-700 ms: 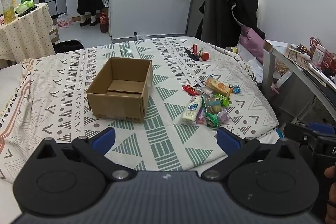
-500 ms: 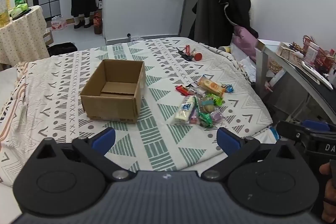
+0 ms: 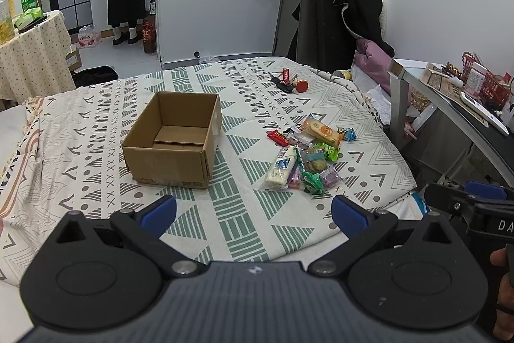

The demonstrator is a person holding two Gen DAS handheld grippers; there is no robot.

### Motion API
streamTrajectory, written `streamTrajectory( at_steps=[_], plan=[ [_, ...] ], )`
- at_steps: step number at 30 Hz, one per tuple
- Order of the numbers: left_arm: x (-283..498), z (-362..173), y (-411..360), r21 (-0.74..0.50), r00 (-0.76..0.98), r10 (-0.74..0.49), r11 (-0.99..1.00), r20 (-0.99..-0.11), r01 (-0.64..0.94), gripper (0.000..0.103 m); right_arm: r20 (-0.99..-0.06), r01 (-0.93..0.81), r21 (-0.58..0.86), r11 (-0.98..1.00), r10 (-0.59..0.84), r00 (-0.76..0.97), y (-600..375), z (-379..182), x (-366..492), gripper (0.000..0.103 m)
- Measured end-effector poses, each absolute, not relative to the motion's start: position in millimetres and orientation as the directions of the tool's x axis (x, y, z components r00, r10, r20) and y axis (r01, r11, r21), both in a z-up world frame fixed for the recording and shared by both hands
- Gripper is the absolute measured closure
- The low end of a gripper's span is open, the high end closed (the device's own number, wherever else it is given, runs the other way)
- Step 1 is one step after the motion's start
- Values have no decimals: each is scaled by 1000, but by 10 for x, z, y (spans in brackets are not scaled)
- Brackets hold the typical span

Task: Organize snacks

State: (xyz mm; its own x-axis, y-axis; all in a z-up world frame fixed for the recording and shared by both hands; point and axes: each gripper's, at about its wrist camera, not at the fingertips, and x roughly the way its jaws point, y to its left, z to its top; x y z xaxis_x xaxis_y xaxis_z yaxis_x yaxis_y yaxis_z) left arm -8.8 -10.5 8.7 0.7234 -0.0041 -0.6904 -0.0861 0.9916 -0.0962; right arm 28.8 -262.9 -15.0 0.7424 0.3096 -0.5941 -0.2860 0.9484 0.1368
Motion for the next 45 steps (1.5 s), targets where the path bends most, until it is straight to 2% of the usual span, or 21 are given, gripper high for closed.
streamTrajectory(
  at_steps=[45],
  plan=[
    [-112,166,-70,-81,725,5,993,-689,-83,1,-600,-284,137,949,308,739,-2669,-124,283,0]
  ],
)
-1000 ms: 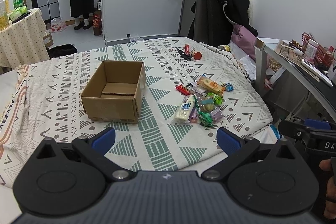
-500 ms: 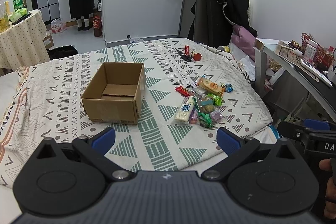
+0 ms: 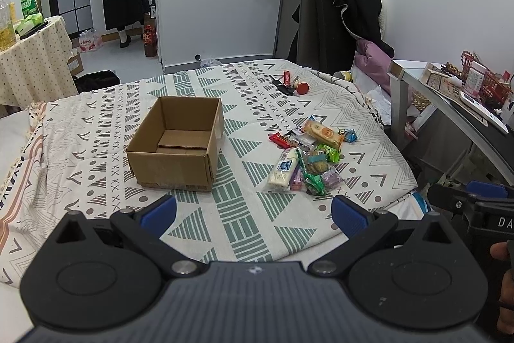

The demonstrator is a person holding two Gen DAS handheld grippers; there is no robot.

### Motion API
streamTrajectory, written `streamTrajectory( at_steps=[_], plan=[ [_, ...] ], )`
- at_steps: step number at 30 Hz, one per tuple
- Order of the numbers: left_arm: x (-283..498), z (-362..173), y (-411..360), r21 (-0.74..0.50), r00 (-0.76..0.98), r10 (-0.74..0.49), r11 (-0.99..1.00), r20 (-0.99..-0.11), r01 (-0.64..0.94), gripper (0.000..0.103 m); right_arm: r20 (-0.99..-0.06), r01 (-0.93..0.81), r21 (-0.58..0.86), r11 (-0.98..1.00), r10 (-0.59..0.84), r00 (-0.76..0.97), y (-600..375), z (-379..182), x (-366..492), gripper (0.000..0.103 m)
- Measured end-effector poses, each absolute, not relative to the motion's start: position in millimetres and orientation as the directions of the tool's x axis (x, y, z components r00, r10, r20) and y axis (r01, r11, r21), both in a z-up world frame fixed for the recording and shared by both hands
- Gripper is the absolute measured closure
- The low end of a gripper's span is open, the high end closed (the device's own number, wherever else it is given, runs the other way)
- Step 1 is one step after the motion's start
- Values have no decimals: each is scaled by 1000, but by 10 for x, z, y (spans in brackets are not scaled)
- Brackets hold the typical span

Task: Organize snacks

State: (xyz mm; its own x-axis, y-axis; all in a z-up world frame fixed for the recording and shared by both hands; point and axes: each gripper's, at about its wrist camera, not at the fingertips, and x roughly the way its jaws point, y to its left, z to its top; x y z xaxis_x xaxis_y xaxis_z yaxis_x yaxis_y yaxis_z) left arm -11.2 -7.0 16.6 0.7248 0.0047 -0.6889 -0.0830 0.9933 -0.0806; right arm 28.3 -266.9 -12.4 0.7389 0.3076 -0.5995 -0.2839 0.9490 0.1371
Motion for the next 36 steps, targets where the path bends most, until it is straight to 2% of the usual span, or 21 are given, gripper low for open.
streamTrajectory(
  at_steps=[21,36],
  plan=[
    [-118,161,-133,-84,728,-3,994,-686,-75,1,-606,-290,129,948,306,734,-2651,-93,330,0],
    [345,-143,-112,-119,654,-37,990,-755,-81,1,-654,-282,199,939,342,675,-2660,-358,684,0]
  ],
)
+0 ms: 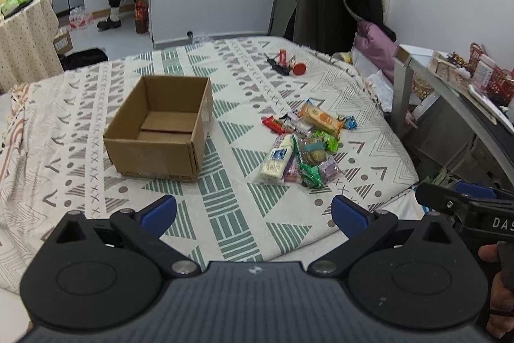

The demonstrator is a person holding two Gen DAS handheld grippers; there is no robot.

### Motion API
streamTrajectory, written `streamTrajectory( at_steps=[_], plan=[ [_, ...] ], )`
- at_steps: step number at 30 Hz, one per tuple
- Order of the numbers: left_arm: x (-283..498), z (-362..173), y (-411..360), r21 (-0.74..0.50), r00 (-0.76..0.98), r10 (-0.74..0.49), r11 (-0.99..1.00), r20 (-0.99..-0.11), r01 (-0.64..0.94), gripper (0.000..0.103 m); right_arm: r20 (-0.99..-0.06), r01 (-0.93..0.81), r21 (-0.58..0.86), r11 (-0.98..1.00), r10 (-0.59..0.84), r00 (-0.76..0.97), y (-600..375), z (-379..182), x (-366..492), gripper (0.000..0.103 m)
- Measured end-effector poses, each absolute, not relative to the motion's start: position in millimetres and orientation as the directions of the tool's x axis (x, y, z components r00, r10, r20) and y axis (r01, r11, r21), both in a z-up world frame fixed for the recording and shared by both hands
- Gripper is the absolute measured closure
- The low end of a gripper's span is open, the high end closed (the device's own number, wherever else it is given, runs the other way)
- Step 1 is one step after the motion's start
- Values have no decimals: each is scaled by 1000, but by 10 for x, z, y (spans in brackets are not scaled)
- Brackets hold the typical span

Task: Organize snacks
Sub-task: 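Move the left tool toward the white cake bar while the right tool approaches the snacks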

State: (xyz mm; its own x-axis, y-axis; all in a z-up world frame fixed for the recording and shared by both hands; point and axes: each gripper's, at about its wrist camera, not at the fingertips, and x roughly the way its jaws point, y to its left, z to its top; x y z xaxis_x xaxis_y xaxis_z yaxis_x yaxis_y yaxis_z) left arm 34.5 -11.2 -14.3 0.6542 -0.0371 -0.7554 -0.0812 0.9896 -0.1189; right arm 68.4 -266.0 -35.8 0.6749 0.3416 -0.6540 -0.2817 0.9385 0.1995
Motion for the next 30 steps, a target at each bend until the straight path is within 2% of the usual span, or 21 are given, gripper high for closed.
streamTrajectory(
  at_steps=[7,22,30],
  plan=[
    [649,-442,-142,-127,588,-52,988,-807,-86,1,-702,-275,230,934,355,618,-2686,-610,926,0],
    [1201,-818,-202,-160,513,-96,984,-853,-82,2,-745,-227,270,936,352,567,-2815,-952,1408,3],
    [1475,-987,-294,-166,480,-117,984,-870,-60,4,-773,-174,289,941,337,538,-2923,-1148,1603,12]
  ],
)
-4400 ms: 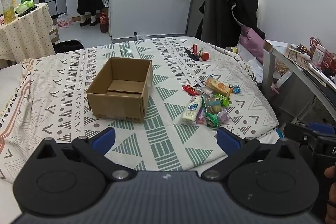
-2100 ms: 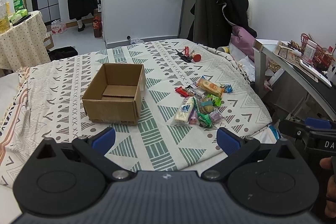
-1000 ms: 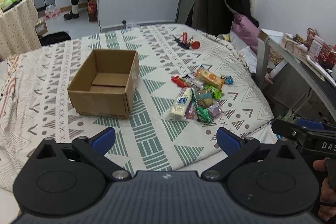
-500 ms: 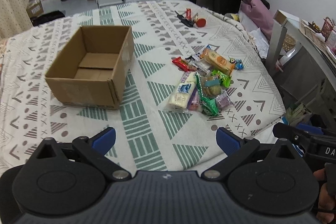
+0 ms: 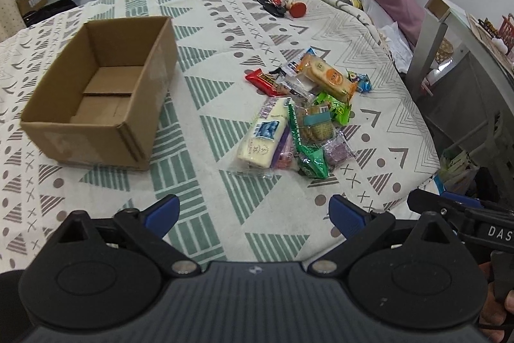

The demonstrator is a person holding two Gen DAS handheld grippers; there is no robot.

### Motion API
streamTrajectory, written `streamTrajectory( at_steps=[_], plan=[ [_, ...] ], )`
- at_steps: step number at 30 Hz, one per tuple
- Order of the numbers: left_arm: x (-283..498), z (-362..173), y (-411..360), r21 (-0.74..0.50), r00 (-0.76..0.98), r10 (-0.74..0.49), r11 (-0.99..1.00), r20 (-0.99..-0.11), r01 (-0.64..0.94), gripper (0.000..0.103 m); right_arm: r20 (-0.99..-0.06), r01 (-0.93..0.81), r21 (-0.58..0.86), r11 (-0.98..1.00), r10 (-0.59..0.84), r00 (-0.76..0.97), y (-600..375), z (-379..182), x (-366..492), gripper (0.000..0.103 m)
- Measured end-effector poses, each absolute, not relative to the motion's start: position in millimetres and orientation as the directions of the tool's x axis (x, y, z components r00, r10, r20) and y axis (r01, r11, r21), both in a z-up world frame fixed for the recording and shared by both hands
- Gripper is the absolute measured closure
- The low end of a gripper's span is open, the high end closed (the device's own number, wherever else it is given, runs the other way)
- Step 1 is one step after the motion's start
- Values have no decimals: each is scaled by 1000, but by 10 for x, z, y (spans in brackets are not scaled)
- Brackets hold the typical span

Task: Organize snacks
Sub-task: 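Move the left tool toward the white cake bar while the right tool approaches the snacks, then grasp the white blueberry cake bar with the left tool while the right grasps a purple candy packet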

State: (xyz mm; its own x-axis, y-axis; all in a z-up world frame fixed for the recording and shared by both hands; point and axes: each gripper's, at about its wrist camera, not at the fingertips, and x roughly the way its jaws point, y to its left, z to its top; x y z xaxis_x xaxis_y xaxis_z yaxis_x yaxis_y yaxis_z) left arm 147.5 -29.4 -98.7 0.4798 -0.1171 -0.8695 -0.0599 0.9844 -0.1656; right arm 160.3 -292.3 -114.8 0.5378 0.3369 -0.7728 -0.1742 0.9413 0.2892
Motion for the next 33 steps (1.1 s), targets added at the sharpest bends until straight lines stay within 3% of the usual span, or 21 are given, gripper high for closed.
streamTrajectory(
  at_steps=[10,17,33],
  plan=[
    [1785,-1274,-422,-186,439,-149,982,-886,-43,16,-805,-126,310,942,331,493,-2957,-1461,1831,22],
    [1999,-1498,-396,-200,395,-158,977,-905,-68,29,-822,-94,346,934,350,449,-2891,-1626,2042,28],
    [2697,-1882,-436,-173,321,-163,985,-933,-5,30,-848,-73,309,948,310,429,-2650,-1945,2654,31]
  ],
)
